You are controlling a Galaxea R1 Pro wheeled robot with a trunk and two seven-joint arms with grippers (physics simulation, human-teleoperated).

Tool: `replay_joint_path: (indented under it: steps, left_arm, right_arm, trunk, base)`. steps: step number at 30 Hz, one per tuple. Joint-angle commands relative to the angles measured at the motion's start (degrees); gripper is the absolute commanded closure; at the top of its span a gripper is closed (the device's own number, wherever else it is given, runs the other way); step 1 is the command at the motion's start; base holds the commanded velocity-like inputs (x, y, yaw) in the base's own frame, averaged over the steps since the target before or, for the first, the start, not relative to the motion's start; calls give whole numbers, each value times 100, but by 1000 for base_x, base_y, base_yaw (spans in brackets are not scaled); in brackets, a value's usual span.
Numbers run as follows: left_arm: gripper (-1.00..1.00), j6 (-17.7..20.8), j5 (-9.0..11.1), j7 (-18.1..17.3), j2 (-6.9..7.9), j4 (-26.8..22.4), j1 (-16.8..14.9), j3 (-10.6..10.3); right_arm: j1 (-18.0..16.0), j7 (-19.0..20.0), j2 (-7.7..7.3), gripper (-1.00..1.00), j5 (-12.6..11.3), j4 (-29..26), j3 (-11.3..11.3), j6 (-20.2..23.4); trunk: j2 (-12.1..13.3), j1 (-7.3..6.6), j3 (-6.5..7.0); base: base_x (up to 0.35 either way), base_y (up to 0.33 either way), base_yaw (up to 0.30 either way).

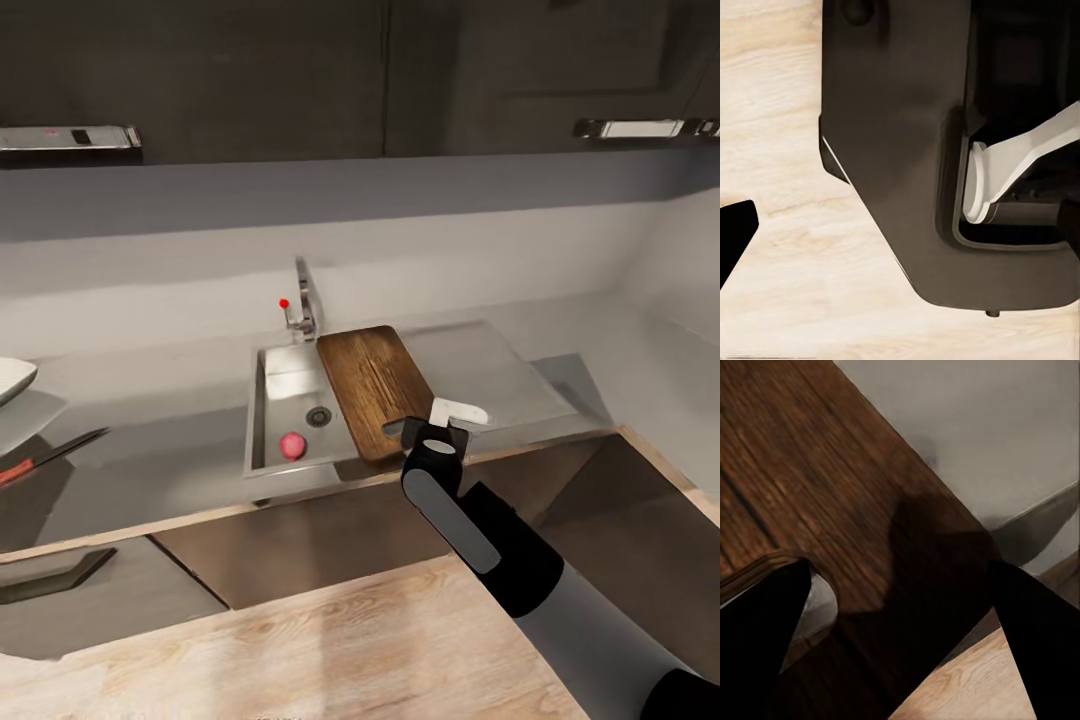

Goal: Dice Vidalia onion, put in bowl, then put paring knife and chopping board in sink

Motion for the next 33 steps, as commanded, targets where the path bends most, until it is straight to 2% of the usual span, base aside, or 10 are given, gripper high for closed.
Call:
replay_joint_path:
  steps: [1,28,33]
  left_arm:
    - [-100,-6,6,-1,-1,-5,3,1]
    - [-100,-7,6,8,-10,-43,3,1]
    - [-100,-7,6,8,-10,-41,3,1]
  right_arm:
    - [-7,-39,-4,100,-21,-8,11,54]
    - [-5,-37,0,100,-25,-8,11,80]
    - [-7,-28,-4,100,-25,-8,11,86]
  trunk:
    - [-11,4,-9]
    - [-11,4,-9]
    - [-11,4,-9]
  base:
    - [0,0,273]
    - [-10,8,284]
    - [0,0,90]
